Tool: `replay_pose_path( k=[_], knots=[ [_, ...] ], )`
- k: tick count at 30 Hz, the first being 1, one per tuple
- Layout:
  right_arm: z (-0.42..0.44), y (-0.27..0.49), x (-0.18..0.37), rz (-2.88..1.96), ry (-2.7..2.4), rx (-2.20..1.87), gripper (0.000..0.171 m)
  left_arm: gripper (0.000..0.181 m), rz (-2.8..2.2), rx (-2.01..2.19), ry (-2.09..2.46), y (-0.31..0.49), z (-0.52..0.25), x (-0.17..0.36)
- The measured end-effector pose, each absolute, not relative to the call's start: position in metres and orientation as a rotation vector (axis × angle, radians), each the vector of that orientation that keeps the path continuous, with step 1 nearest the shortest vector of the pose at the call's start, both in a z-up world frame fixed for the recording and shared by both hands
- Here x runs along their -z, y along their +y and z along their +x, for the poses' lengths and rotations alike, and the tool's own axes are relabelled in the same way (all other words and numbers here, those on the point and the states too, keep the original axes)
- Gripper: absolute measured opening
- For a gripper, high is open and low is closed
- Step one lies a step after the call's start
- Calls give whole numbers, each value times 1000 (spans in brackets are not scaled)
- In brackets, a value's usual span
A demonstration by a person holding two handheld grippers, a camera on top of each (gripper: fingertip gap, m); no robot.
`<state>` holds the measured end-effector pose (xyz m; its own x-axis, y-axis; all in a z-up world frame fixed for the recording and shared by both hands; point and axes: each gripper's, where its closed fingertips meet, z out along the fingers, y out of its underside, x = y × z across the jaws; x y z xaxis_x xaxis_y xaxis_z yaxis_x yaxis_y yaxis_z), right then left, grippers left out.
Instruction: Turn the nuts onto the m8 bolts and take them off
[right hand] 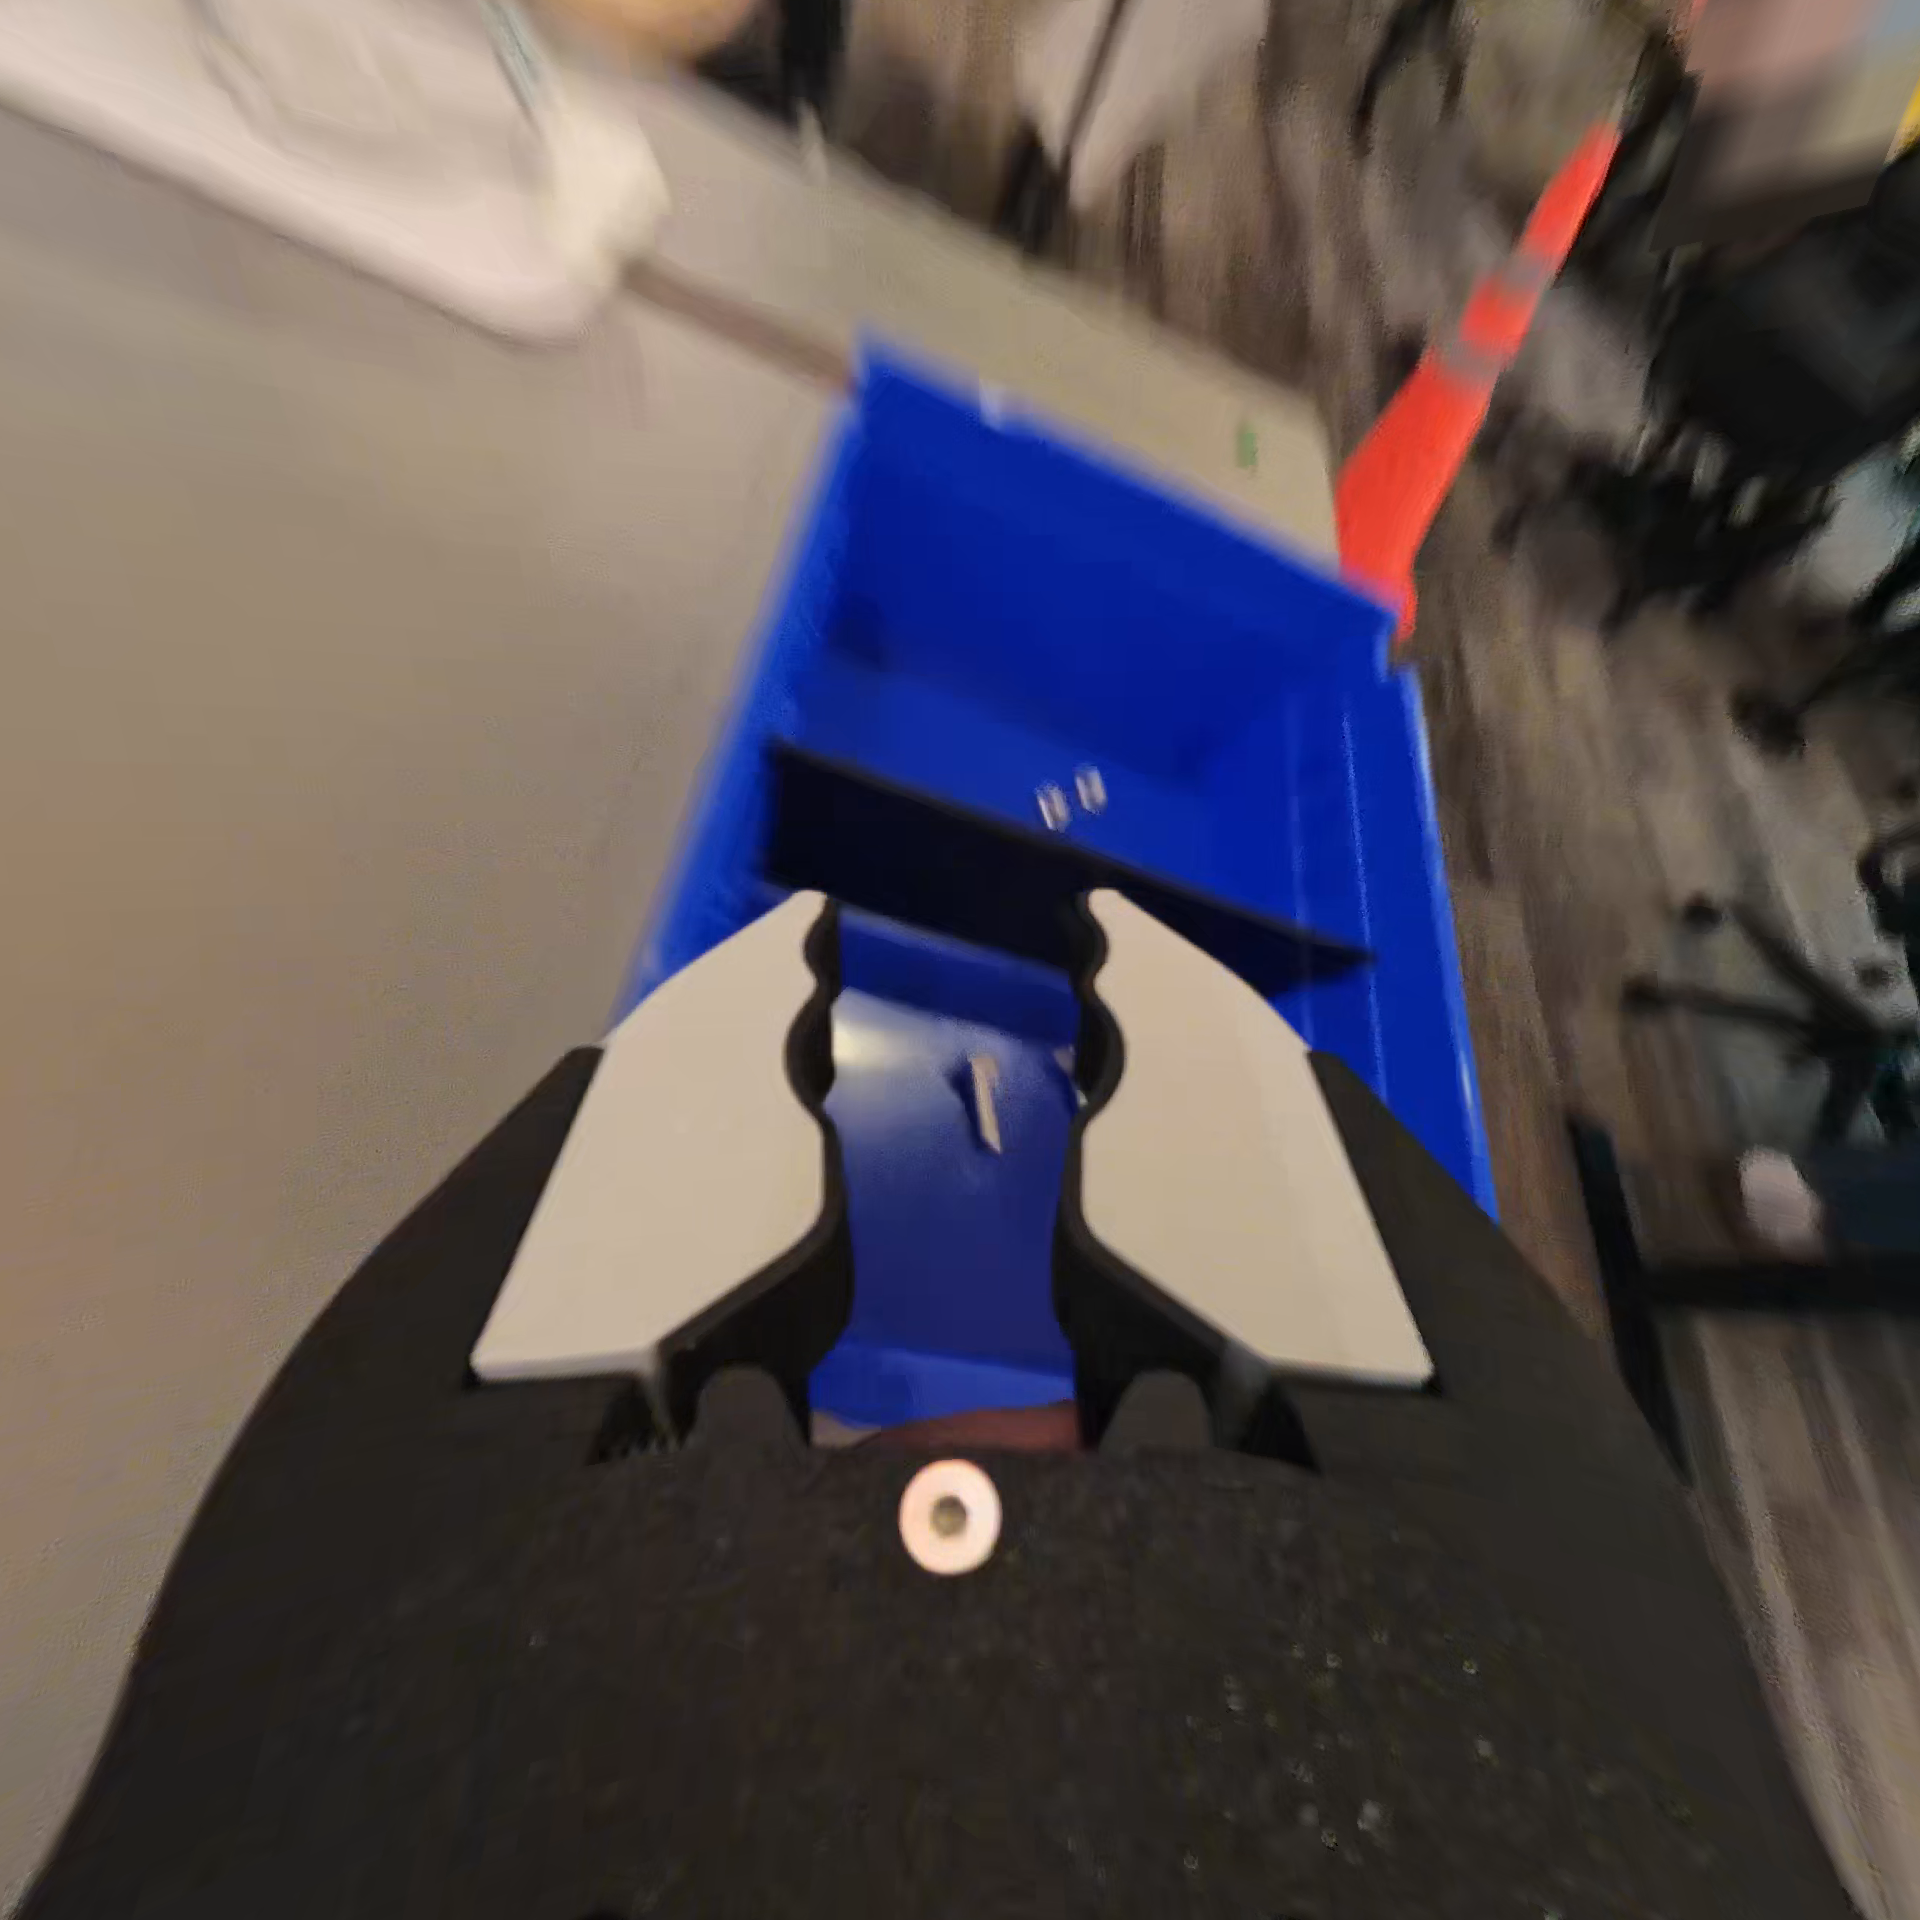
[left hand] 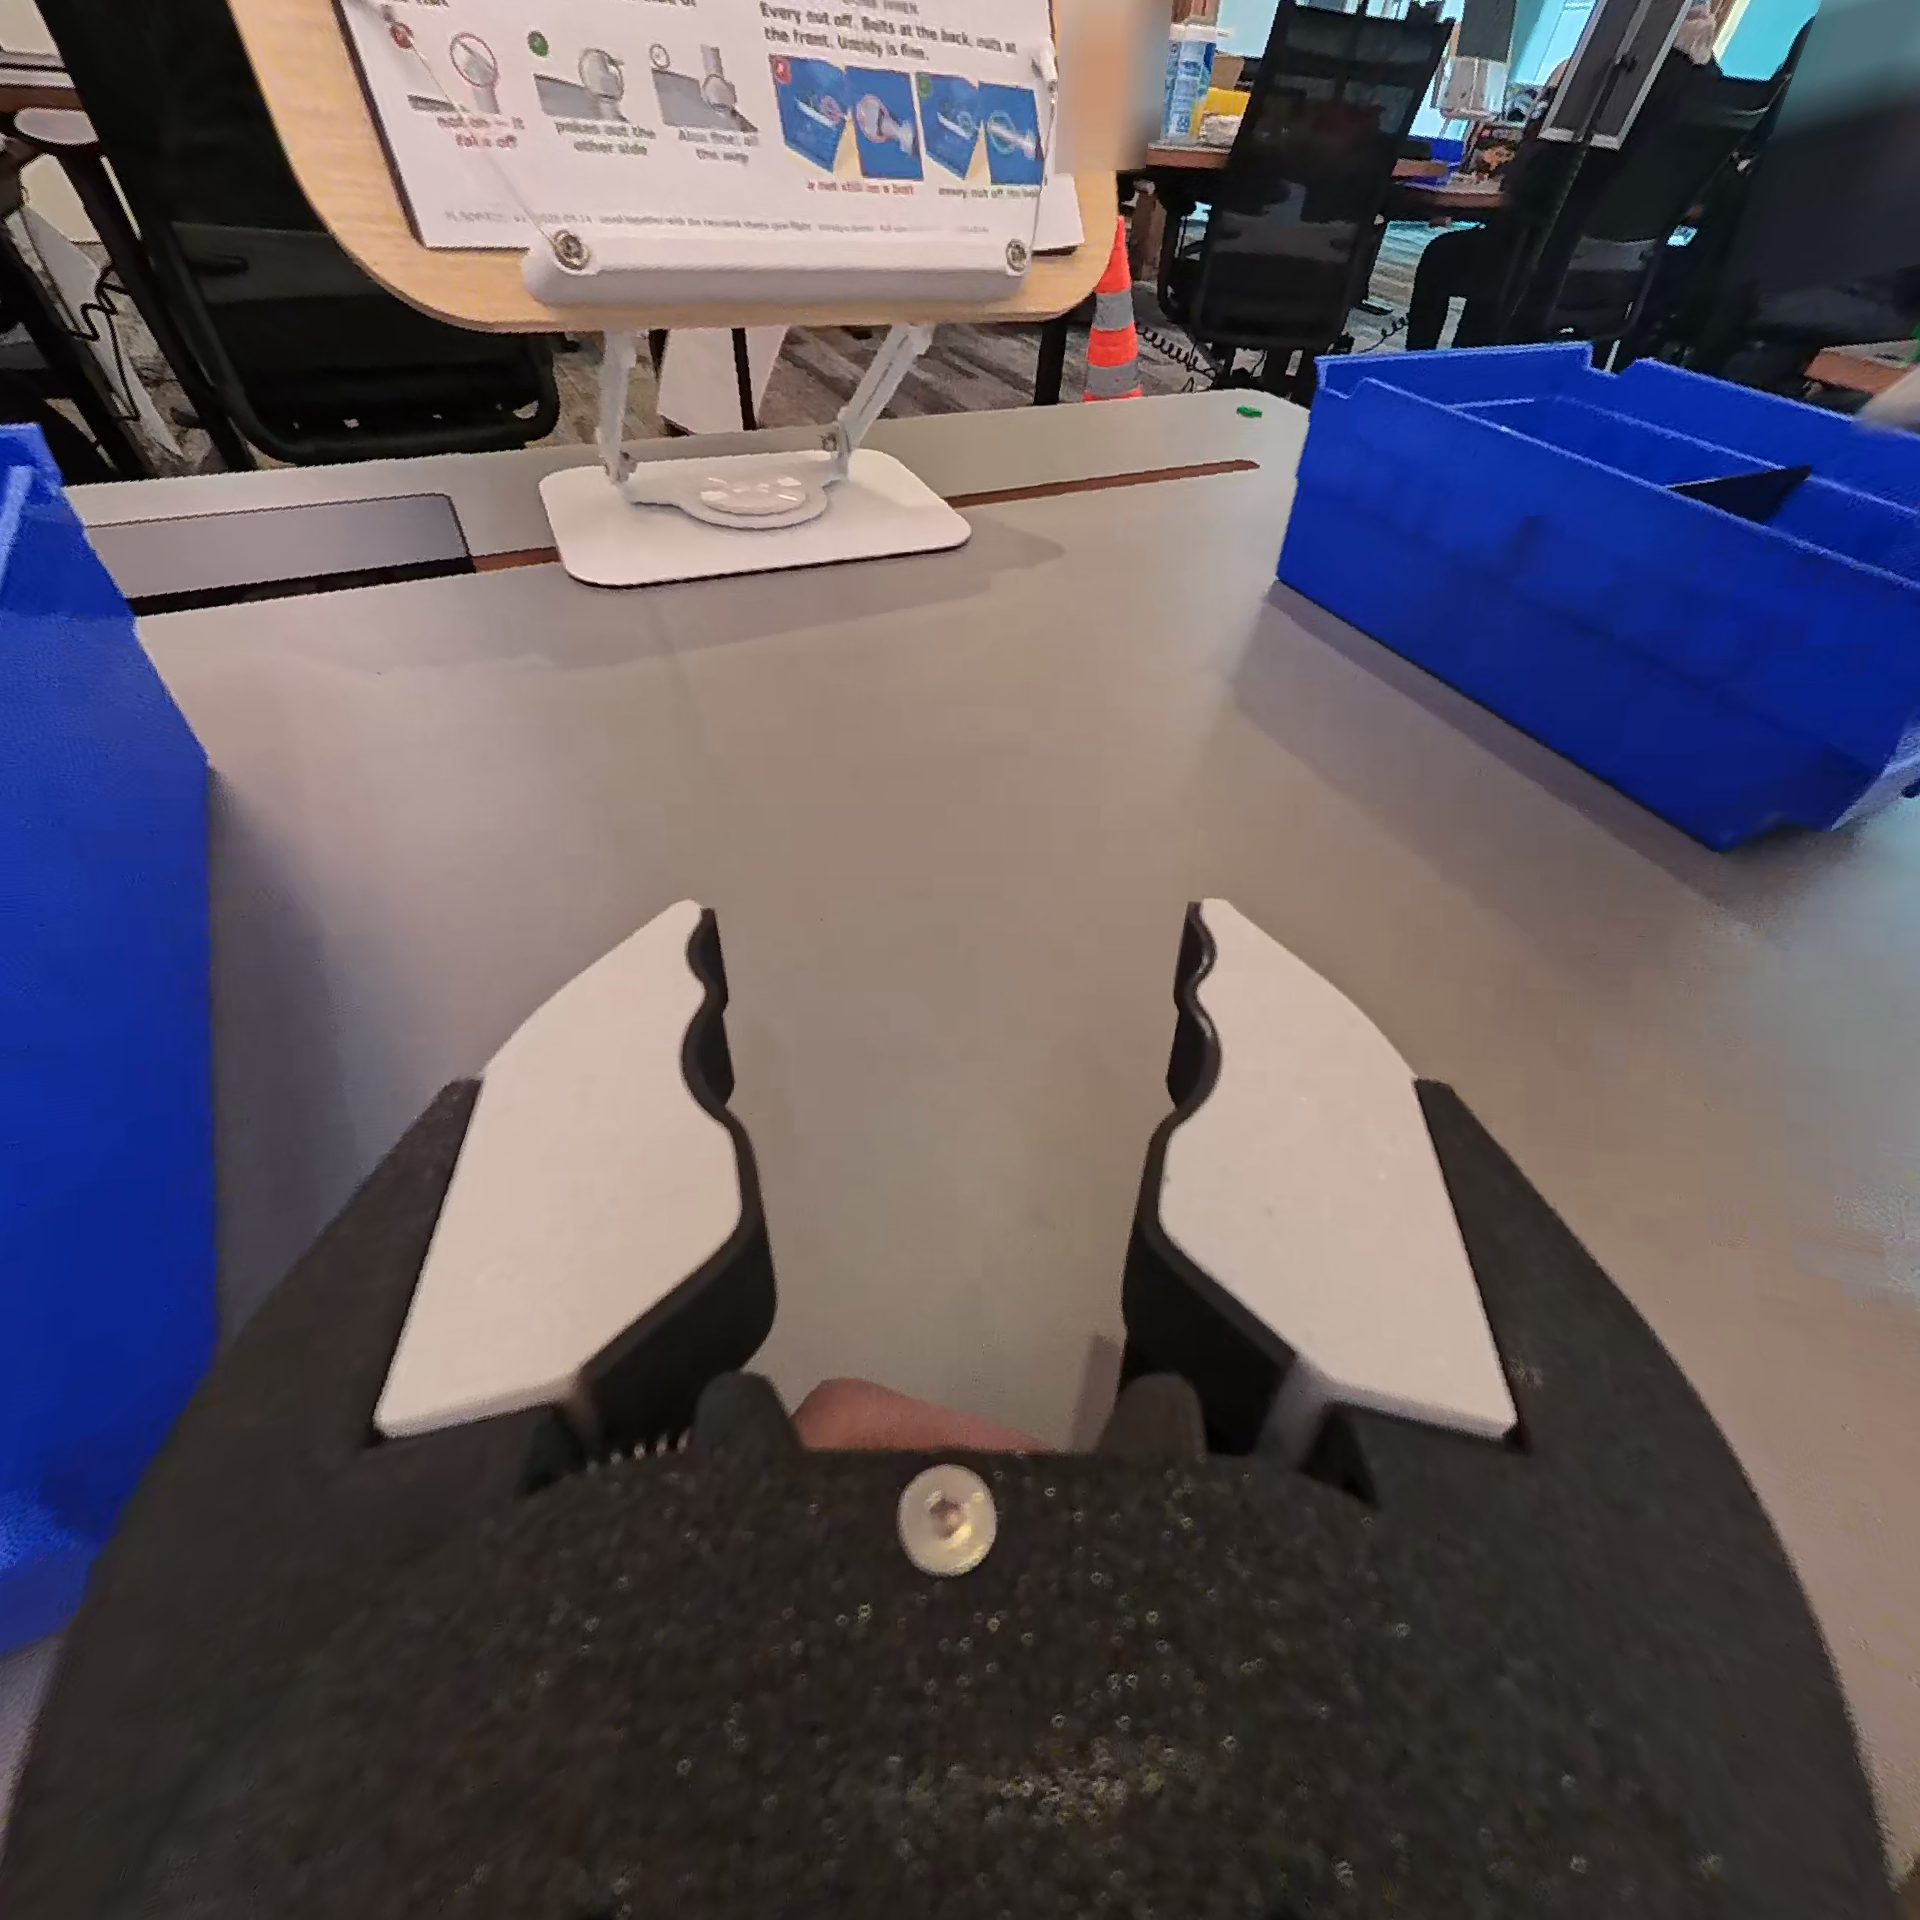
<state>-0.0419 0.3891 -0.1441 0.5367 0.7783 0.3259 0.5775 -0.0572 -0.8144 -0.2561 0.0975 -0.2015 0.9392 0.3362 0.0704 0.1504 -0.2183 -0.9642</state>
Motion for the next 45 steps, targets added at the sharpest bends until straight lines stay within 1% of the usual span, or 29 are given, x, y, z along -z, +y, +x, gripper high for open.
replay_pose_path(
  k=[1,2,3,4,5,9,12,14,20,29,32,35,38,41,45],
  knots=[
    [-54,365,124,-1644,-1108,-346,50,83,-1795,-179,-364,97,-257,202],
    [-66,339,110,-1568,-1084,-453,52,83,-1795,-182,-367,97,-259,202],
    [-78,315,105,-1516,-1074,-546,56,83,-1798,-187,-370,97,-260,203],
    [-90,295,106,-1490,-1073,-611,66,83,-1800,-187,-373,97,-261,204],
    [-101,278,114,-1489,-1081,-656,73,83,-1800,-183,-376,97,-261,204],
    [-138,230,164,-1490,-1126,-723,88,83,-1788,-199,-379,95,-261,202],
    [-147,221,188,-1460,-1116,-655,90,83,-1786,-202,-380,95,-260,203],
    [-150,217,196,-1478,-1126,-654,90,83,-1787,-208,-382,93,-260,204],
    [-147,223,194,-1504,-1125,-681,89,84,-1795,-174,-369,96,-256,206],
    [-144,226,207,-1555,-1151,-706,84,83,-1819,-188,-364,95,-254,209],
    [-143,225,208,-1552,-1160,-704,83,83,-1841,-145,-368,88,-252,202],
    [-145,223,207,-1544,-1185,-717,81,80,-1872,-110,-321,67,-254,182],
    [-146,224,206,-1528,-1196,-722,81,78,-1942,-255,-172,35,-279,148],
    [-148,225,207,-1531,-1211,-730,81,76,-2063,-396,-45,9,-321,128],
    [-150,224,210,-1546,-1218,-744,80,79,-2314,-520,213,-12,-380,144]
  ],
)
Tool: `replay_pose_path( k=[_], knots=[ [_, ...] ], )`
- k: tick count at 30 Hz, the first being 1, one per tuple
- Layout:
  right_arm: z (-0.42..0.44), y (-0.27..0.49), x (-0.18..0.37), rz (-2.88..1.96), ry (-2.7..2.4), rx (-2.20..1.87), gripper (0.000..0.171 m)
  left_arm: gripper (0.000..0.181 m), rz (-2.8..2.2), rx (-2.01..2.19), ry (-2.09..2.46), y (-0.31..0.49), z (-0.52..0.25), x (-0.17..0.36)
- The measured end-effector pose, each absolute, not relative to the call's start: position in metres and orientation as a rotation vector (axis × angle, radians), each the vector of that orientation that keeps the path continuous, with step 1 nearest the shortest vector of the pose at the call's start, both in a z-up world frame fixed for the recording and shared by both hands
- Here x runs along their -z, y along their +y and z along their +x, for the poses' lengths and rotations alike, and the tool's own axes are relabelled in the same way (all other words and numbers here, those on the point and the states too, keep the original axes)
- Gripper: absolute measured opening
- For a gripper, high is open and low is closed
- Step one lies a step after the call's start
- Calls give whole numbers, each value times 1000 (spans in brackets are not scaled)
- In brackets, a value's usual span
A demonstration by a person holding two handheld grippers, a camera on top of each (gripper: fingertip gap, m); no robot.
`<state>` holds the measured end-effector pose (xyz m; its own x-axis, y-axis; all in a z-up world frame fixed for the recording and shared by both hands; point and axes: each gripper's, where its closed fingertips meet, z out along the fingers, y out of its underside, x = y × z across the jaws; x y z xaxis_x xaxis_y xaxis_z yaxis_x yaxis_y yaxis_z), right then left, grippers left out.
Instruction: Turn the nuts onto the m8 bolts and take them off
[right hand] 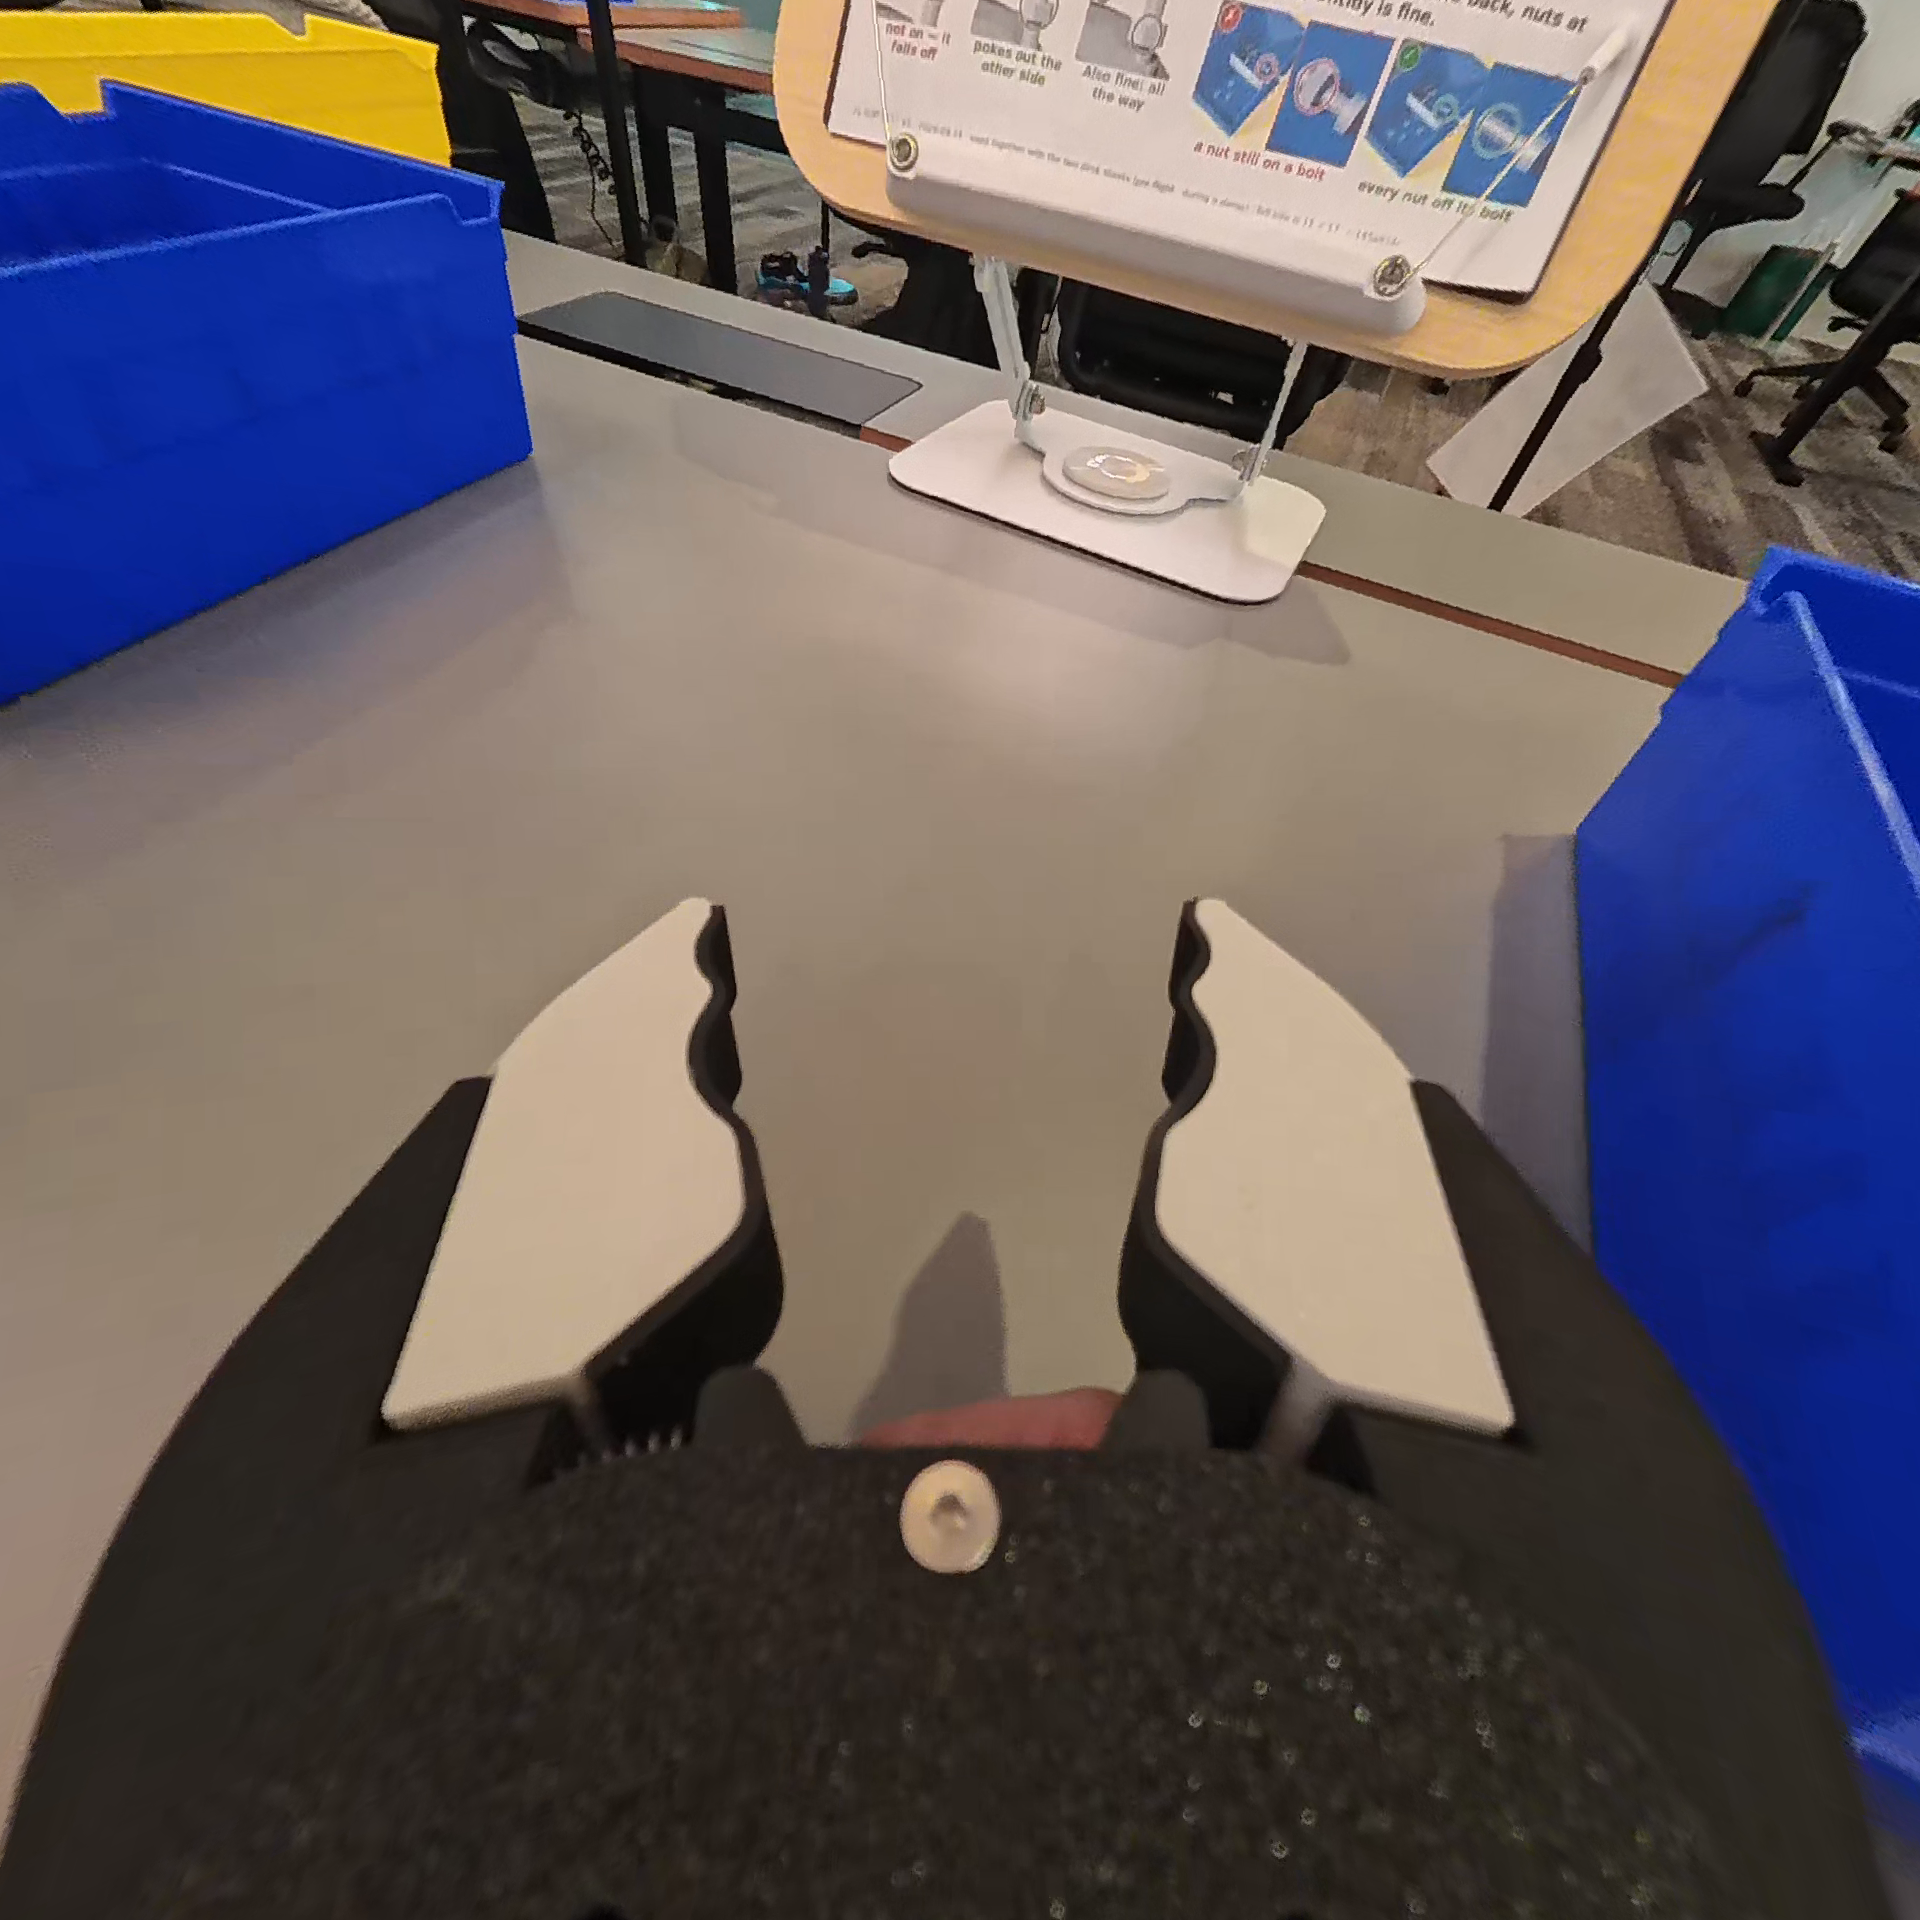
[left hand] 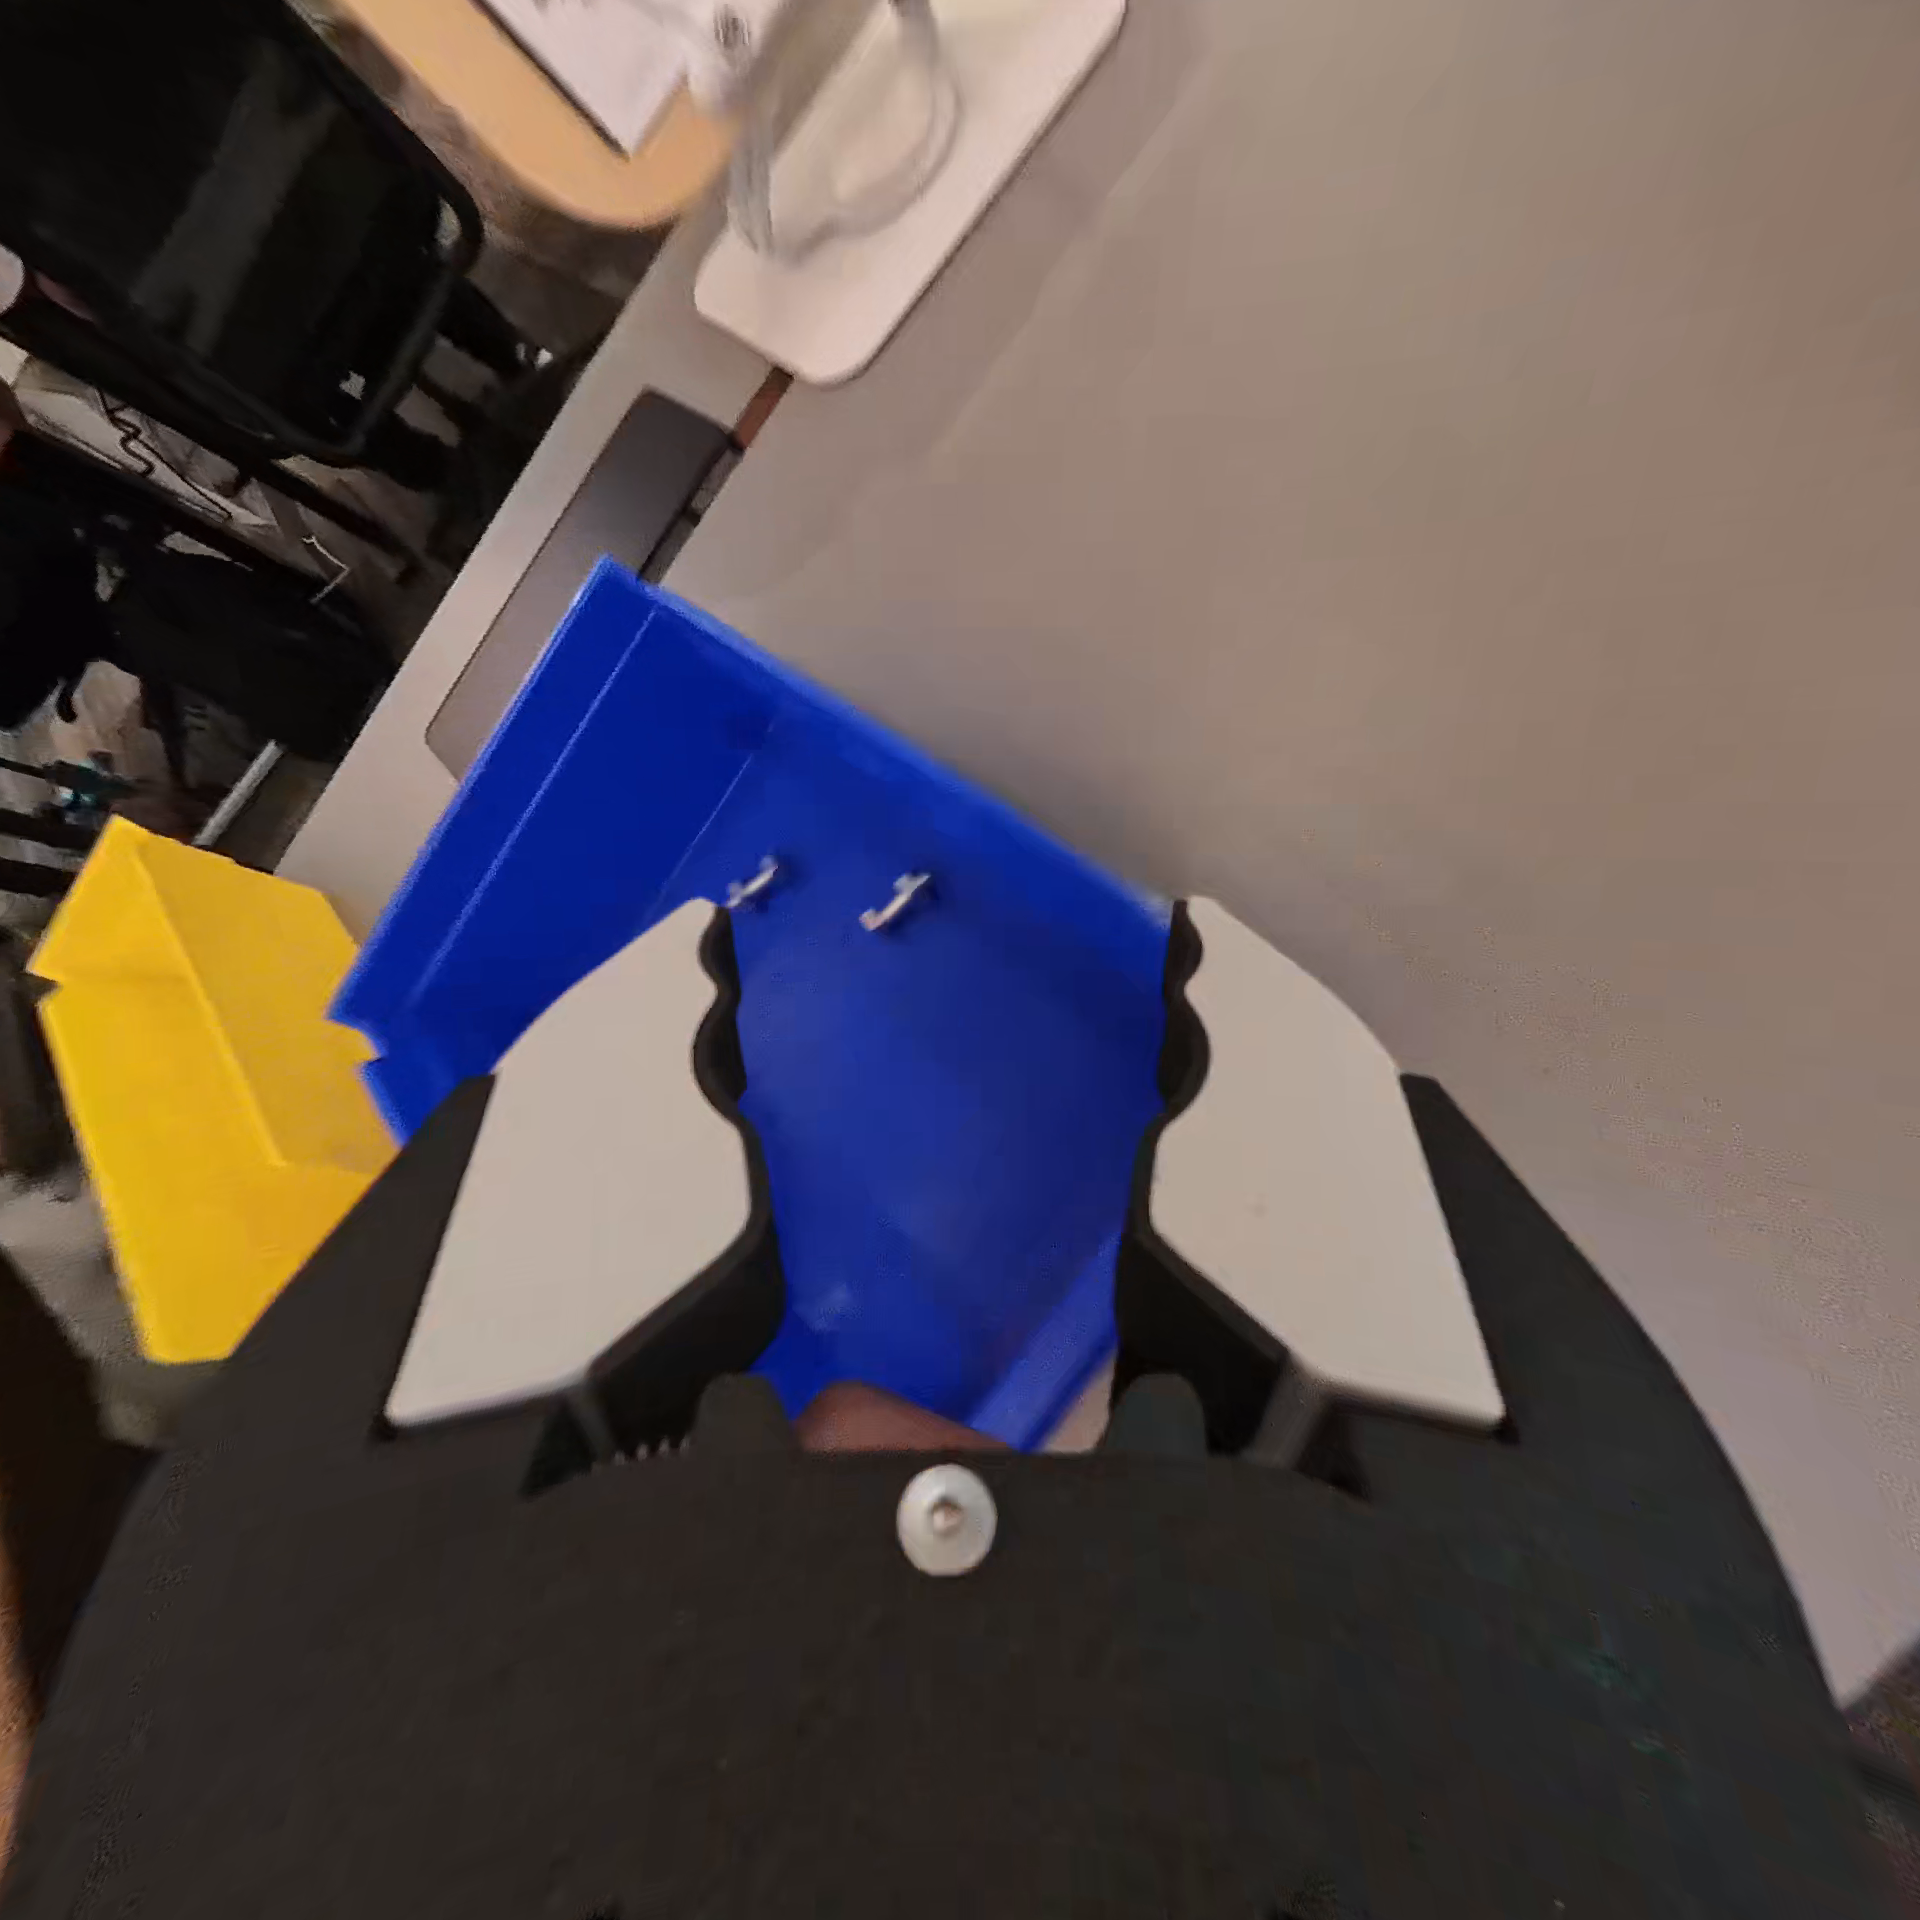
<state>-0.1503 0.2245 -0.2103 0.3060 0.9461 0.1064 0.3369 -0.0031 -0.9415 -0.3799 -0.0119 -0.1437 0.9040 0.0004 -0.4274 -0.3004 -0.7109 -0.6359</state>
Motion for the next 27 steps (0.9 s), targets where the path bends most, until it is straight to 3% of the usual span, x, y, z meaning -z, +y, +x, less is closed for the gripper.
replay_pose_path(
  k=[12,27],
  knots=[
    [-152,224,203,-1544,-1220,-673,77,72,-2705,-224,825,-4,-463,243],
    [-143,244,201,-1600,-1162,-601,73,60,-2734,45,991,15,-473,289]
  ],
)
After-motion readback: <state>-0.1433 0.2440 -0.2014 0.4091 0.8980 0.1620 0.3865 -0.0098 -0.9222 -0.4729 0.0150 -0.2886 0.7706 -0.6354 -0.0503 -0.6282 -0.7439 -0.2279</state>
